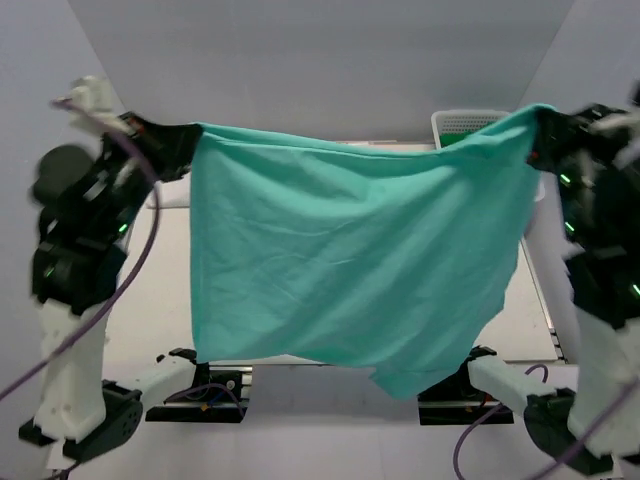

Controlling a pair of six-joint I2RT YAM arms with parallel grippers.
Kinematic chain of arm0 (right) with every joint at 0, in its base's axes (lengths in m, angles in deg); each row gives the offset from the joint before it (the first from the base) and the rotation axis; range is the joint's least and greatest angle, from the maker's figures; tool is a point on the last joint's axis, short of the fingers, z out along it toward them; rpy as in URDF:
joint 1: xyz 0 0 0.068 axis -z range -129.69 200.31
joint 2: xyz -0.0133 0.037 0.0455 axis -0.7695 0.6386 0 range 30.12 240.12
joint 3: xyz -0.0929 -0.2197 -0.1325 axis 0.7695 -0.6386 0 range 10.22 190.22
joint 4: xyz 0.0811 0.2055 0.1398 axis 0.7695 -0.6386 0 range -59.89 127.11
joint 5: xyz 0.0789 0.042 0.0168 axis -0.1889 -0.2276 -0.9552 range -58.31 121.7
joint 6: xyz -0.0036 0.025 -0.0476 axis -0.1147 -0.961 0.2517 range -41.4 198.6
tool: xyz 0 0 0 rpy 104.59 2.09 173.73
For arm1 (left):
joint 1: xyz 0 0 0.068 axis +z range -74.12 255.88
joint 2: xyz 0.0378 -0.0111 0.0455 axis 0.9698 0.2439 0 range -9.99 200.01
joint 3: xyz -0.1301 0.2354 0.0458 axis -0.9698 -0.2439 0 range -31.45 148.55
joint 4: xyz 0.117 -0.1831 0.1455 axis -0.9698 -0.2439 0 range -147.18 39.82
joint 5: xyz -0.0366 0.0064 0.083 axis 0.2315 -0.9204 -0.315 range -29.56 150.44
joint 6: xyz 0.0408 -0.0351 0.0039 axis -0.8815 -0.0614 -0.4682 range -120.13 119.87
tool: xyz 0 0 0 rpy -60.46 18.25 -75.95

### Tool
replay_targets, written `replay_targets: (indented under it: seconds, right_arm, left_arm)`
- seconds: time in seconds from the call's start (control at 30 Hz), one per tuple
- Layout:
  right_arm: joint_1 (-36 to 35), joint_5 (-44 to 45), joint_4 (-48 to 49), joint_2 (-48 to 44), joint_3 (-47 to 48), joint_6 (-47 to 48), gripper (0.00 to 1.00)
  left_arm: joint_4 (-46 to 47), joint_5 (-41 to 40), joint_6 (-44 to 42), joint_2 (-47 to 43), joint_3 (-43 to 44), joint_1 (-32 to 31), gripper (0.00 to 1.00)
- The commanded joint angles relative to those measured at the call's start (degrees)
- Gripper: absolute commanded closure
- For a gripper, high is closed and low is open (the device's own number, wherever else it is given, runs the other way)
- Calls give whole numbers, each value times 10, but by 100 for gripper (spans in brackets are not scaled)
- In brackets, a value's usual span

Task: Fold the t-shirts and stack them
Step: Flatten out the tshirt

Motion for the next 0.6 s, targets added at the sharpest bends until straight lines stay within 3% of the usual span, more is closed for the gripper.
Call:
replay_targets:
  seconds: [0.0, 0.1, 0.13, 0.3, 0.47, 0.57]
  right_arm:
    - [-8, 65, 43, 80, -68, 1, 100]
    - [3, 51, 66, 156, -120, -22, 100]
    - [4, 49, 81, 170, -145, -28, 100]
    - [20, 11, 126, 300, -196, -52, 100]
    - [36, -65, 151, 450, -154, -55, 100]
    - [38, -84, 125, 549, -73, -56, 100]
  left_arm:
    - [-17, -62, 15, 74, -69, 6, 100]
    - [9, -98, 34, 135, -161, 14, 100]
    - [16, -105, 34, 136, -172, 14, 100]
    - [75, -70, 29, 326, -187, 54, 100]
    - [122, -15, 14, 507, -111, 89, 100]
    - [147, 8, 8, 595, -58, 104, 100]
